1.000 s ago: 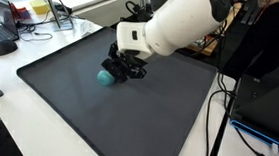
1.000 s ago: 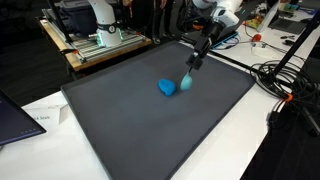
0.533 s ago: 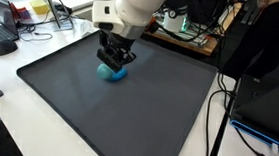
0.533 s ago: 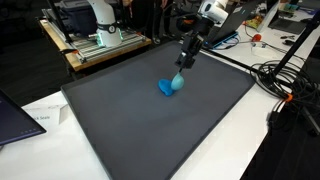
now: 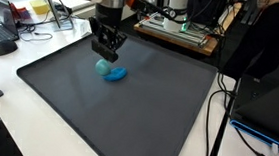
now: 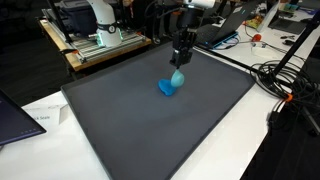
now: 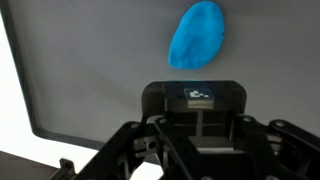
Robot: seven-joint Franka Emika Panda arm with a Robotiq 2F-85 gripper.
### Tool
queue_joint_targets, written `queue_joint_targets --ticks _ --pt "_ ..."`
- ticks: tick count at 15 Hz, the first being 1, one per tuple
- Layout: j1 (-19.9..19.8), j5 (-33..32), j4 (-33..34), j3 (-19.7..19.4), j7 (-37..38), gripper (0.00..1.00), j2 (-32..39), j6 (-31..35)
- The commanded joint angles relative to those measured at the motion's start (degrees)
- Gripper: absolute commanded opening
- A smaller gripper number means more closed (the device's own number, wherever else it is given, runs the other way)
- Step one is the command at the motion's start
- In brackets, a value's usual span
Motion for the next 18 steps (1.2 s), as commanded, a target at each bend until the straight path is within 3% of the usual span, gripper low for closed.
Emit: queue_joint_targets --ticks 1,11,12,18 --pt "-3.2 9.6 -3.2 0.3 -9.8 0.22 -3.1 3.6" --pt "-9.5 28.6 -3.1 0.7 -31.5 0.22 -3.3 4.4" --pt "-7.7 25.4 -0.9 -0.3 -27.3 0.47 -1.4 2.4" --pt "-8.5 26.8 -0.9 -0.1 -29.8 0.47 -1.4 3.1"
